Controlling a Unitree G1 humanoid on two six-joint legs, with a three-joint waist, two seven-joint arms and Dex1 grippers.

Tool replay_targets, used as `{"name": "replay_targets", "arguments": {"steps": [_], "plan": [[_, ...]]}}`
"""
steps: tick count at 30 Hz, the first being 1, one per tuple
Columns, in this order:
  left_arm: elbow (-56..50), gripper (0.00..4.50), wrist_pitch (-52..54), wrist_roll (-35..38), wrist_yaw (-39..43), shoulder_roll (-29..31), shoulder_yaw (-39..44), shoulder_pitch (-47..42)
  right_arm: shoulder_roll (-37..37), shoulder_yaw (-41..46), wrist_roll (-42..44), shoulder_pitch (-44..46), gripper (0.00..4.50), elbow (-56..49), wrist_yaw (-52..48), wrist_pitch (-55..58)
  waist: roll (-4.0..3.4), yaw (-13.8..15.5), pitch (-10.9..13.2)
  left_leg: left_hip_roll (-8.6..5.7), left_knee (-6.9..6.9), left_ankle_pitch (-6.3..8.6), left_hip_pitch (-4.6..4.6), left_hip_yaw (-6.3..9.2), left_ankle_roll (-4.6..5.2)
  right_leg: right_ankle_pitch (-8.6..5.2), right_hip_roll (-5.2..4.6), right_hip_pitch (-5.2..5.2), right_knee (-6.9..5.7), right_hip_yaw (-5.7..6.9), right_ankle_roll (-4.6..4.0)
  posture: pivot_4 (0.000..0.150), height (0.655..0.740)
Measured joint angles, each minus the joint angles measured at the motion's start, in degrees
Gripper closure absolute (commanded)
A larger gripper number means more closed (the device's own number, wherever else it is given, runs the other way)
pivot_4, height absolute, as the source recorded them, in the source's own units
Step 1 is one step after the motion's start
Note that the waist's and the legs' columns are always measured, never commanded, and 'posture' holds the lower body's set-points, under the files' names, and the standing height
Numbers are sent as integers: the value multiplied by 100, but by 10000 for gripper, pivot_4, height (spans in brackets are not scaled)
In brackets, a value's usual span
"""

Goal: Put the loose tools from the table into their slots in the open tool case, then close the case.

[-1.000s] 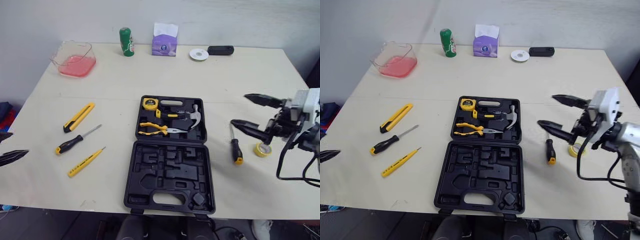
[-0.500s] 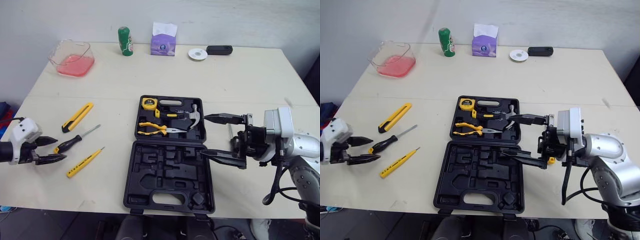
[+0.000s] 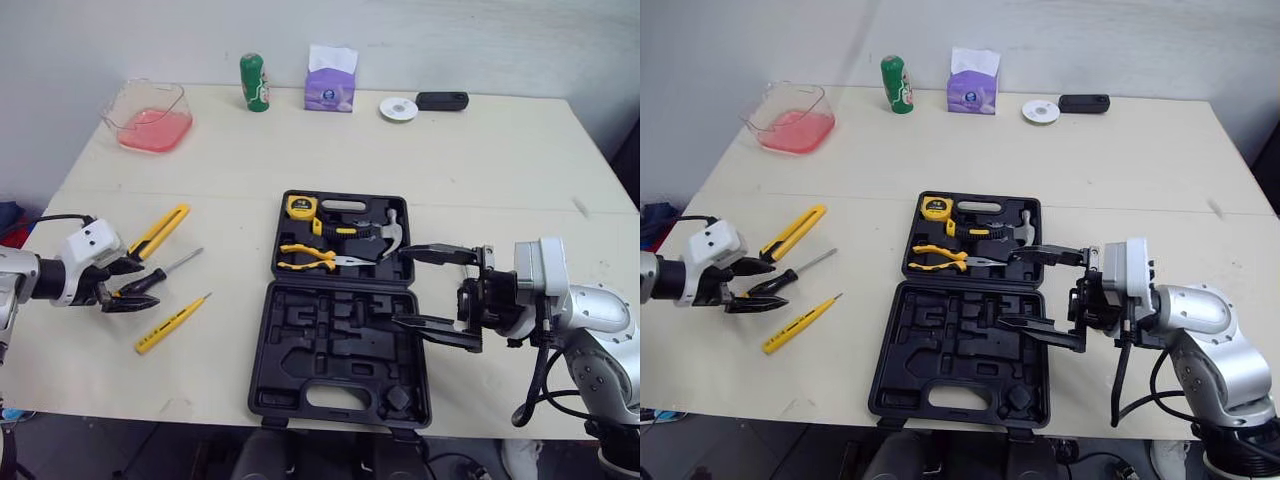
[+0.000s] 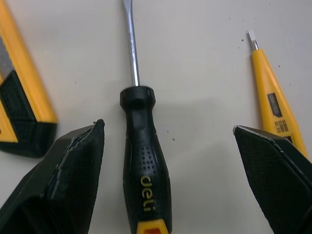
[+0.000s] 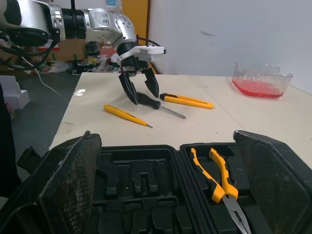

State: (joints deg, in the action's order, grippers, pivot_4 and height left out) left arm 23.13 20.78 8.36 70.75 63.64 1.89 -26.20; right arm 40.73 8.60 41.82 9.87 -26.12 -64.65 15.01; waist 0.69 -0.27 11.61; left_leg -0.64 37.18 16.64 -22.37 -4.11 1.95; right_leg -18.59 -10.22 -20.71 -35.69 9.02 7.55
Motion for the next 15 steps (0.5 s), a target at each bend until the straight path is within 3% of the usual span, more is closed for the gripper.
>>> {"name": "replay_targets", "arguments": {"steps": [10,15], "plan": [[221,694,72,28,-12,230,170,494,-2,-4,-137,-24,0,1,6,-14,4,22,2,0,2,-1,0,3,1,0,-1,2,1,1,0,1500,7400],[317,694,93,44,-250,-28,255,368,-34,-88,-177,25,0,110,-3,-21,4,48,2,-2,3,-1,-1,5,1,0,-4,3,-2,3,0,1500,7400]]}}
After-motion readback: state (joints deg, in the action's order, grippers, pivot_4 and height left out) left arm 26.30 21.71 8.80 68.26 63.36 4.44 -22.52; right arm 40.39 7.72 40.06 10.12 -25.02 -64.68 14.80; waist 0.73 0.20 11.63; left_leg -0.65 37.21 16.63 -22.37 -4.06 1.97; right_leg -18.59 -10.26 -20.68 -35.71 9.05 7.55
